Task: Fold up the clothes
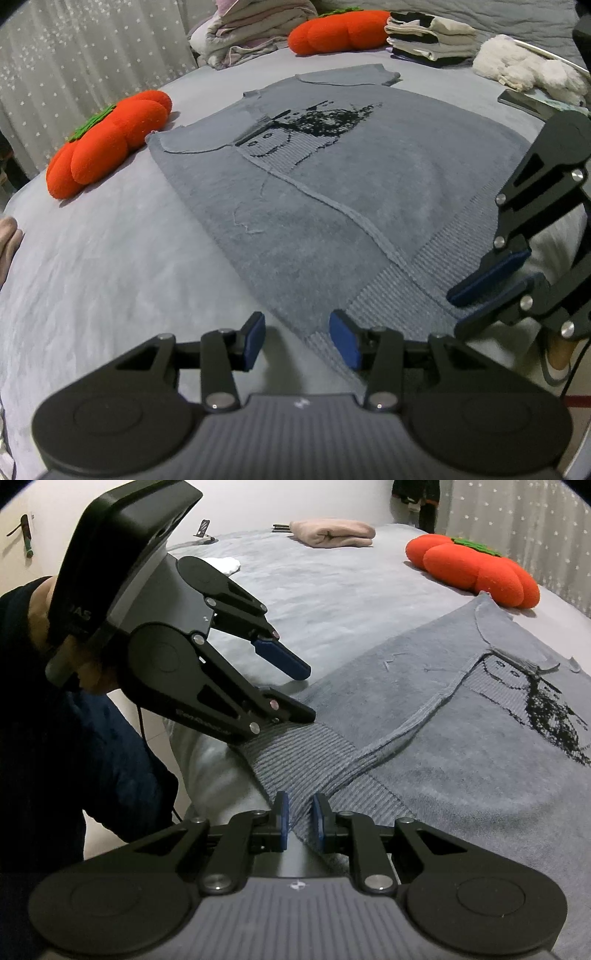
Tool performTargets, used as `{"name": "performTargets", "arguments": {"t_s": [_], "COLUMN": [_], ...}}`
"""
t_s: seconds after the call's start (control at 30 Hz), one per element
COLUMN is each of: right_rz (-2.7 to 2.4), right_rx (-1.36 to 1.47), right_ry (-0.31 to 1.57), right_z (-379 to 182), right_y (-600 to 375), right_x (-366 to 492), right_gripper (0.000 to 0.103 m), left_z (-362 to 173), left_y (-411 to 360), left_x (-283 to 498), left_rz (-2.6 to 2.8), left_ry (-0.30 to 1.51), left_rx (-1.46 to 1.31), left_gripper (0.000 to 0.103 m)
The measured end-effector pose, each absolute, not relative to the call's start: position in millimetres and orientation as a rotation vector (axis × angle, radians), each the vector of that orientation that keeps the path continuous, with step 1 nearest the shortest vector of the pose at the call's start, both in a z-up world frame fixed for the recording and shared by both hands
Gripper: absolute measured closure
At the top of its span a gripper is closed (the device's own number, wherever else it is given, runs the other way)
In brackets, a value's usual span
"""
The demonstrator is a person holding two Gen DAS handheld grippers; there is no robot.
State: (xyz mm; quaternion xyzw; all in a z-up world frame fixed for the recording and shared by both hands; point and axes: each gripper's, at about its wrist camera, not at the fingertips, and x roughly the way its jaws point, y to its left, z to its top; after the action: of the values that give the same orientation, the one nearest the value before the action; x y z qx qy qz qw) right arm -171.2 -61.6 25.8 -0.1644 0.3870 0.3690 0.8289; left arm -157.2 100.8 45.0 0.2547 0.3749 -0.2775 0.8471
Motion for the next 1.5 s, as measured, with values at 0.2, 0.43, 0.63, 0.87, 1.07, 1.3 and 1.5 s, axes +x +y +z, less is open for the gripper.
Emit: {"name": "performTargets", "arguments": {"t_s": [0.2,0.43,0.63,0.87,1.07,1.3,1.5], "right_rz": [0.793,0.779,0.755,0.666,0.590,0.431,0.328], "right_rx": [-0.379,-0.344,-0.313,-0.254,-0.203,-0.115,-0.122], "right_ry": [0.814,0.788,0.768,0.747,0.728,0.735,0.724], "right_z": [24,30,38,49,59,67,70], "right_y": [-61,-65,-73,-93,-110,-148,-177], "right_x": [-175,-176,-177,-171,-166,-150,-148], "right_gripper": [0.086,0.086,0.086,0.086,0.086,0.084,0.081], "left_z": [47,57,67,67,75,74,70], "left_y": [102,106,108,97,73,48,29], "left_x": [-160,-151,-146,-135,-131,-120,-115], "left_rz": [-0.601,-0.608,-0.595,-0.564,-0.597,-0.636,-0.636], "left_ry": [0.780,0.791,0.763,0.774,0.755,0.793,0.811], "left_rx": [0.541,0.462,0.443,0.445,0.437,0.371,0.353], "left_gripper": [0.061,0.055,0.054,0.054,0.054,0.054,0.053]}}
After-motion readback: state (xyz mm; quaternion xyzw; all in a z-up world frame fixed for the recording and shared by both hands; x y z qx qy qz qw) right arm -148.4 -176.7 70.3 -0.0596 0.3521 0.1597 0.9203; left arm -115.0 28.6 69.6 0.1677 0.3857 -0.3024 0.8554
